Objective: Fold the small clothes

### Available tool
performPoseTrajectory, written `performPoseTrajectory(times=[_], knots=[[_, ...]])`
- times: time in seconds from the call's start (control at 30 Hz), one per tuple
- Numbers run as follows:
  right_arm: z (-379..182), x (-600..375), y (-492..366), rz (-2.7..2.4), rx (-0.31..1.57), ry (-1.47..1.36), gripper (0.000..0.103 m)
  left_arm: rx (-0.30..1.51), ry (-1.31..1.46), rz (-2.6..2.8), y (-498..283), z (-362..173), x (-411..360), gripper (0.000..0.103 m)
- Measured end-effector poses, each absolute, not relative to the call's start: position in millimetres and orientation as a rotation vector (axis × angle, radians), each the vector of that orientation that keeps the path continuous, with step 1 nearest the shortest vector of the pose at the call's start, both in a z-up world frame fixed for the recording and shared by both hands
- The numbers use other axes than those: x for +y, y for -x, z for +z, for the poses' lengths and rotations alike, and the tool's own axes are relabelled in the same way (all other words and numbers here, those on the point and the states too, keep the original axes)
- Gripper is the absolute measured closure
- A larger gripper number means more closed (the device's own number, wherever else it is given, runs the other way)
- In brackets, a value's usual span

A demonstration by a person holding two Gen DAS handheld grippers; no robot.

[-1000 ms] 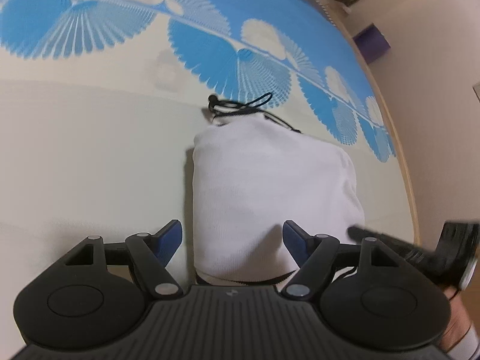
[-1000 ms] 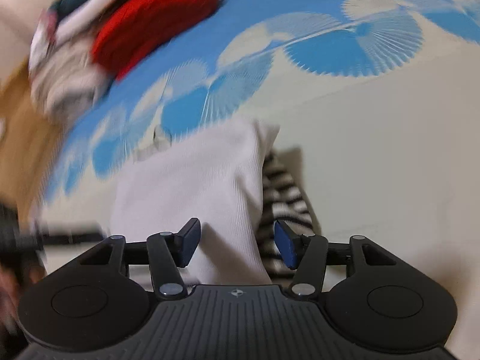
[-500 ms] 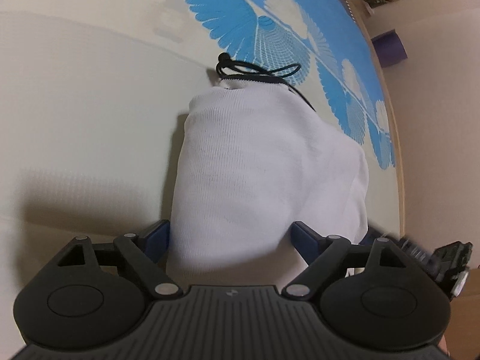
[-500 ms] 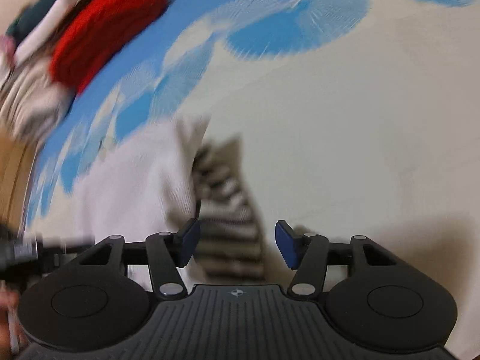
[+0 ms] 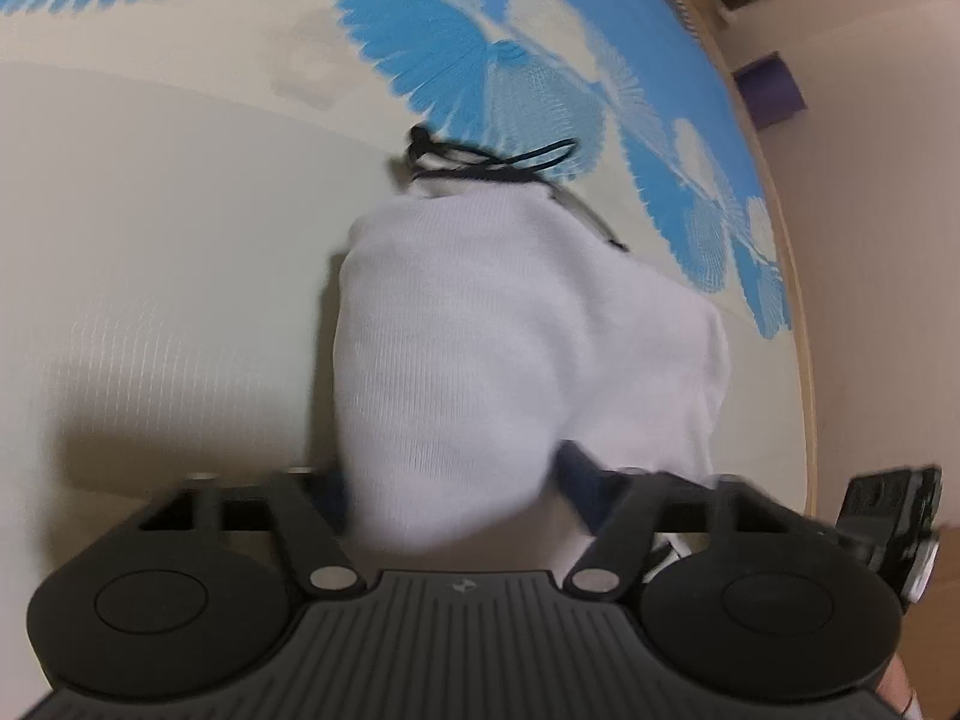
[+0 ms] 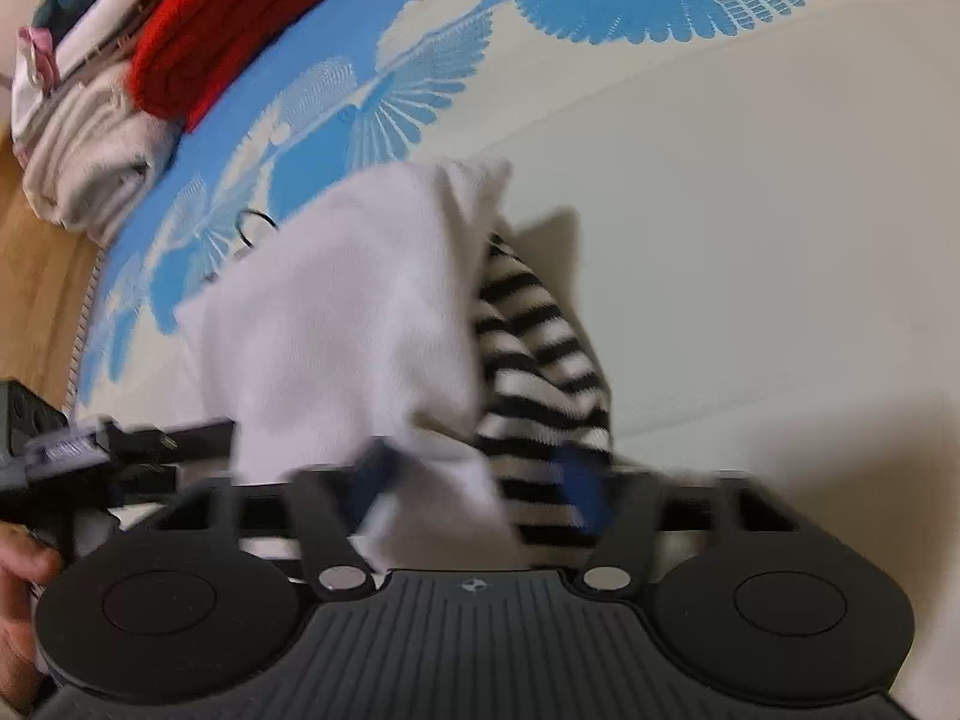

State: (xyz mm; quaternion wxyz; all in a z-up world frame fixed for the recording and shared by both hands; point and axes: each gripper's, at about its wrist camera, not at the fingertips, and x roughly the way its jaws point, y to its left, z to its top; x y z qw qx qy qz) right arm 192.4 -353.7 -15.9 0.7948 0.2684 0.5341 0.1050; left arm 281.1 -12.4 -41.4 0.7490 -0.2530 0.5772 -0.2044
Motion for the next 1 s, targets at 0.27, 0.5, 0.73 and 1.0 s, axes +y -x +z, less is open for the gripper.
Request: performPoseTrajectory(times=[0.27,0.5,0.73,1.0], knots=[[25,-336,-207,0.267,0.959,-0.597,0.094,1.004,0.425,-0.487,-289,35,10,0.062],[51,-294,-257,0.303,0.755,-0.571,0.097,0.804,0.386,-0.346,-326,65,56,0.03],[23,-250,-308,0.157,0.826,-0.317,0.096,0.956,0.183,-0.352,-310,31,51,0.028],[26,-265,-289,0.091,0.82,-0.347,0.065,1.029,0.113,-0.33,-294,9,46,0.028]])
